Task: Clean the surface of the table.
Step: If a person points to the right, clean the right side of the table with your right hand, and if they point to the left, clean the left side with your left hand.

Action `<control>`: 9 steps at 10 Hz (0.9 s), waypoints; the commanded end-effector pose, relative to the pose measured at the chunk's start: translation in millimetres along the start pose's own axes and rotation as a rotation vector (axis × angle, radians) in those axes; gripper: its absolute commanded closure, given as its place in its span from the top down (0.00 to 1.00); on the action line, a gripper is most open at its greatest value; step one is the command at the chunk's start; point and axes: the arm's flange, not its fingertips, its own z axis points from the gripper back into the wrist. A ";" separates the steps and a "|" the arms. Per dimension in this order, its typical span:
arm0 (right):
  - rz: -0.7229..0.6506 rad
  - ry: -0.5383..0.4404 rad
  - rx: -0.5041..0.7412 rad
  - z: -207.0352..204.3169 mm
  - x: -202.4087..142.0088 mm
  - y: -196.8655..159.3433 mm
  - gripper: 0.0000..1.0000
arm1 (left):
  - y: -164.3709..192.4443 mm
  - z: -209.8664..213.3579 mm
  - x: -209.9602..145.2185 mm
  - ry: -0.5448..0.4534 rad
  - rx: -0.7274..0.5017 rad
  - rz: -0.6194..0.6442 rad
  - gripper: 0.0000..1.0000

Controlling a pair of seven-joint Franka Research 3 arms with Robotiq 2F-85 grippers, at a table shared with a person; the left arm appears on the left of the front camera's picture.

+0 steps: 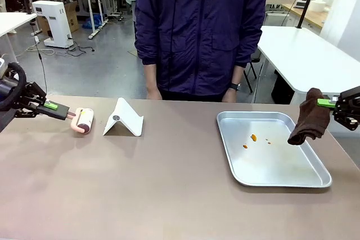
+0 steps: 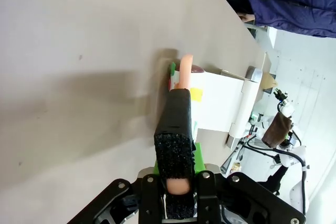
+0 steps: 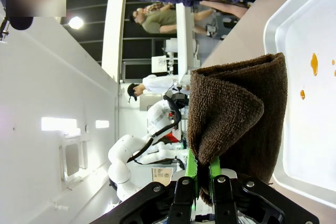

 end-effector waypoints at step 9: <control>-0.010 0.004 0.010 1.1 -1.1 4.4 0.00 | -58.9 66.0 -116.3 -0.033 -0.218 -0.335 0.22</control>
